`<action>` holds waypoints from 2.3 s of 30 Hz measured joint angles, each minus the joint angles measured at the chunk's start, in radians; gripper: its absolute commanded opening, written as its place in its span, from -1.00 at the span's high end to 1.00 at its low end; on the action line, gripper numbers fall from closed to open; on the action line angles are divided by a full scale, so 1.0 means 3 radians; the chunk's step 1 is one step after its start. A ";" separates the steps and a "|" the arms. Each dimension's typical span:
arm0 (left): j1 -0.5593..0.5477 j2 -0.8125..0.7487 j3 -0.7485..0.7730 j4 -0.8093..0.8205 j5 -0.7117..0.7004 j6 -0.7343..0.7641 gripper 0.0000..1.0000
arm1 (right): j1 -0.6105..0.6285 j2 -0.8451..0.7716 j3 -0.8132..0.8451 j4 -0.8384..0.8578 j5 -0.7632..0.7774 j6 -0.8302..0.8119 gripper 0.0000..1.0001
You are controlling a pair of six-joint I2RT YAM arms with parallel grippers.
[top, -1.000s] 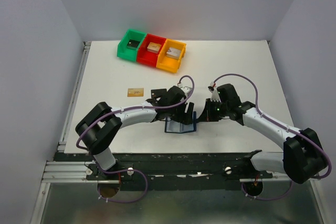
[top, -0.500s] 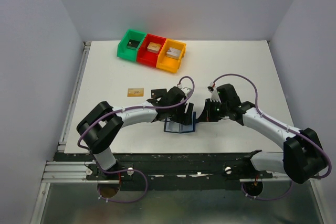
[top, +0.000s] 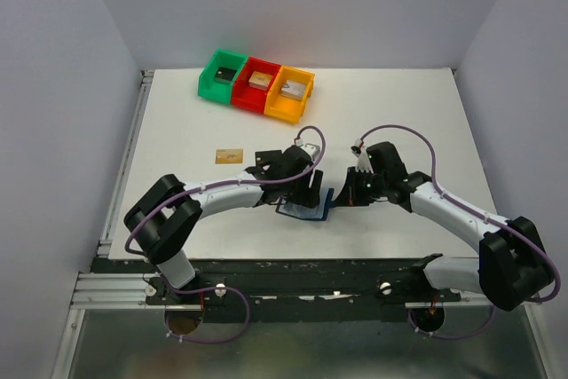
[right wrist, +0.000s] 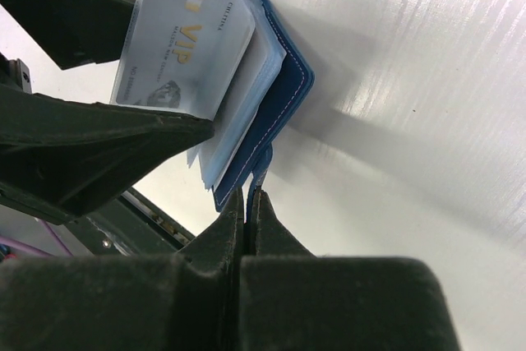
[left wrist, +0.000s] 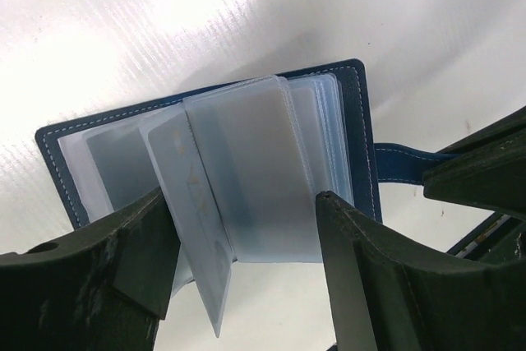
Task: Take the credit cards out of the card holder
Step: Remove the credit card from the card holder.
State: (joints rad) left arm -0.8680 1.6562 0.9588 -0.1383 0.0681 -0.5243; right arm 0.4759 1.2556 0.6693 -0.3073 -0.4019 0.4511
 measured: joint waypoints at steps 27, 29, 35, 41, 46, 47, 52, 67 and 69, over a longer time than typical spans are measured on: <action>-0.0106 -0.0060 0.0024 -0.0102 -0.0247 0.0014 -0.64 | 0.0000 0.0000 -0.0001 0.0000 0.0001 -0.0023 0.99; -0.0164 0.0020 0.0102 -0.0140 -0.0237 0.0046 -0.65 | 0.0000 0.0000 0.0000 0.0000 0.0001 -0.0023 0.99; -0.0251 0.0093 0.0207 -0.0191 -0.0223 0.0118 -0.74 | 0.0000 0.0000 -0.0001 0.0000 0.0001 -0.0023 0.99; -0.0256 0.0090 0.0220 -0.0240 -0.0225 0.0153 -0.82 | 0.0000 0.0000 -0.0001 0.0000 0.0001 -0.0023 0.99; -0.0256 0.0060 0.0220 -0.0286 -0.0278 0.0154 -0.82 | 0.0000 0.0000 -0.0001 0.0000 0.0003 -0.0023 0.99; -0.0256 0.0045 0.0220 -0.0294 -0.0305 0.0151 -0.82 | 0.0000 0.0000 -0.0001 0.0000 0.0003 -0.0023 0.99; -0.0256 -0.0051 0.0220 -0.0295 -0.0439 0.0151 -0.81 | 0.0000 0.0000 0.0000 0.0000 0.0003 -0.0022 0.99; -0.0256 -0.0024 0.0220 -0.0304 -0.0469 0.0154 -0.73 | 0.0000 -0.0052 -0.0001 -0.0004 0.0043 -0.0022 0.99; -0.0256 0.0001 0.0220 -0.0305 -0.0460 0.0155 -0.72 | 0.0000 -0.0078 -0.0001 -0.0004 0.0066 -0.0022 0.99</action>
State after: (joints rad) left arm -0.9447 1.6566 1.0248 -0.2298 -0.0700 -0.4778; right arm 0.4759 1.2324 0.6689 -0.3084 -0.3820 0.4446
